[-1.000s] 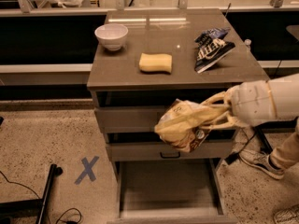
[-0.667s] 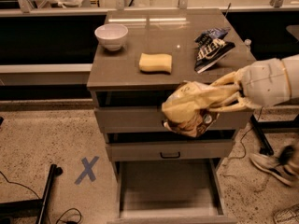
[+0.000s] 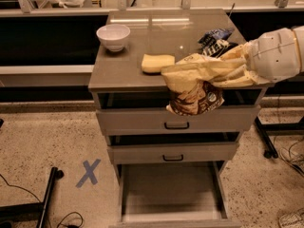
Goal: Pick brown chip bag from bottom drawer and place on counter
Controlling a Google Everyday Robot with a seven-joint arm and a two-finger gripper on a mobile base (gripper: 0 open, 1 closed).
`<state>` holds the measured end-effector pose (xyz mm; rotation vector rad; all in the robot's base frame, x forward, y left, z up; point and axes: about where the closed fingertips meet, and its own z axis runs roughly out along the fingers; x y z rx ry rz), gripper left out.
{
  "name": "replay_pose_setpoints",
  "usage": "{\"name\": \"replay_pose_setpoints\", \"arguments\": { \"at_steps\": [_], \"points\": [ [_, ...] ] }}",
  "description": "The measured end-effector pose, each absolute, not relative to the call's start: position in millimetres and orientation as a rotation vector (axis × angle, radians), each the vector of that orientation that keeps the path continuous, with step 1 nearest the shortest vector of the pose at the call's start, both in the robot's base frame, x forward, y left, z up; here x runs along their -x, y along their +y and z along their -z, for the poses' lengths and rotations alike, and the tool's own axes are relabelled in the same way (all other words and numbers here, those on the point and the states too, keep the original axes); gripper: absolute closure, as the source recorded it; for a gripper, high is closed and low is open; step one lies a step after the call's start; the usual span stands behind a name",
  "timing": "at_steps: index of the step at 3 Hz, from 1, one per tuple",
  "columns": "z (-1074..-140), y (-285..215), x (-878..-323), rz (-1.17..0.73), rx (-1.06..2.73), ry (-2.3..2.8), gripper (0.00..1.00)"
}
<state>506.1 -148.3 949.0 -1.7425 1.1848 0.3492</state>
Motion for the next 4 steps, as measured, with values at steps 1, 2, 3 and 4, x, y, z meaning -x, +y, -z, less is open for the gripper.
{"name": "replay_pose_setpoints", "arguments": {
  "at_steps": [1, 2, 3, 4],
  "points": [
    [-961.0, -142.0, -517.4, -0.362, 1.746, 1.143, 1.00],
    [-991.4, -127.9, -552.4, -0.386, 1.795, 1.077, 1.00],
    [-1002.6, -113.0, -587.1, -0.406, 1.854, 1.057, 1.00],
    [-1000.7, -87.3, -643.3, -0.426, 1.887, 1.085, 1.00]
  ]
}}
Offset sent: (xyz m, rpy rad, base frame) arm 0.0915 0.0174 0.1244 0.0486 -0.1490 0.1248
